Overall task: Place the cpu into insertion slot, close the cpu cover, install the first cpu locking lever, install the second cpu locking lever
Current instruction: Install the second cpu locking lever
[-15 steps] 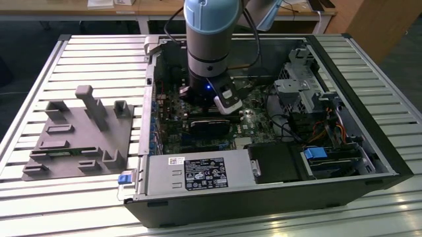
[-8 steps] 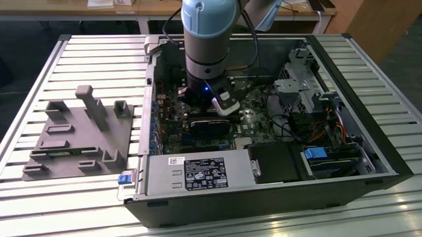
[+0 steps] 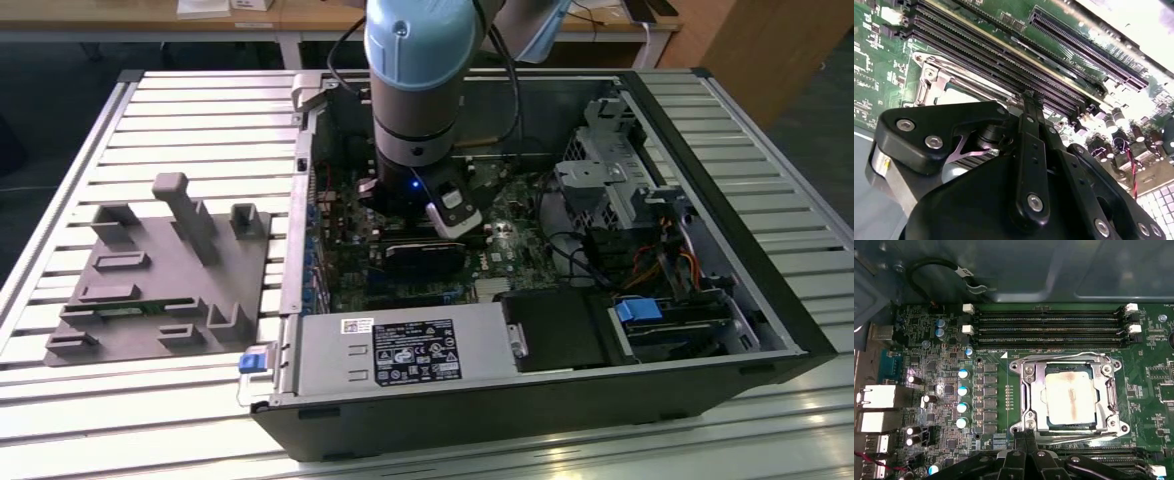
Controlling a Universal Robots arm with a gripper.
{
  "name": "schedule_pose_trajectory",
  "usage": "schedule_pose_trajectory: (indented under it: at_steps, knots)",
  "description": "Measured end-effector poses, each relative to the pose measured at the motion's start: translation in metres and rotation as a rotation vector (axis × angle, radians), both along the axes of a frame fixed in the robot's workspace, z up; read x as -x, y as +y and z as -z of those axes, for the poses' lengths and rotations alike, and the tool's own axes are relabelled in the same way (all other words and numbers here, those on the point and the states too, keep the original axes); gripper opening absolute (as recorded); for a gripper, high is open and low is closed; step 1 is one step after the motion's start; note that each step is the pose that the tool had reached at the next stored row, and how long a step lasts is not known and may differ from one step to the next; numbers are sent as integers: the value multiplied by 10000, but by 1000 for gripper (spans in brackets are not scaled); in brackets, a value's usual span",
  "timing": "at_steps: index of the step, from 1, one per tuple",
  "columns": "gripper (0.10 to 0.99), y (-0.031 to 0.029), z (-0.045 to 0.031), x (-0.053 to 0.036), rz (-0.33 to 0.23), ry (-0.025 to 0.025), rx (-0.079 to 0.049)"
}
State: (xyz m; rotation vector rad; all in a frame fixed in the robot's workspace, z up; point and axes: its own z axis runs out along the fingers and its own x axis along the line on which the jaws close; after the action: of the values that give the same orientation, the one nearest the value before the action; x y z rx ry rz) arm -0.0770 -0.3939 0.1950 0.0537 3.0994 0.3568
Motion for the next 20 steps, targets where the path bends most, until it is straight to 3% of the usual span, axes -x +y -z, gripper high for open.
schedule_pose_trajectory:
  at_steps: [11,16,20]
  knots:
    - [106,1,43,24,0,-6,-426]
    - [106,2,45,35,0,-13,-478]
    - [106,1,-9,38,0,-10,-476]
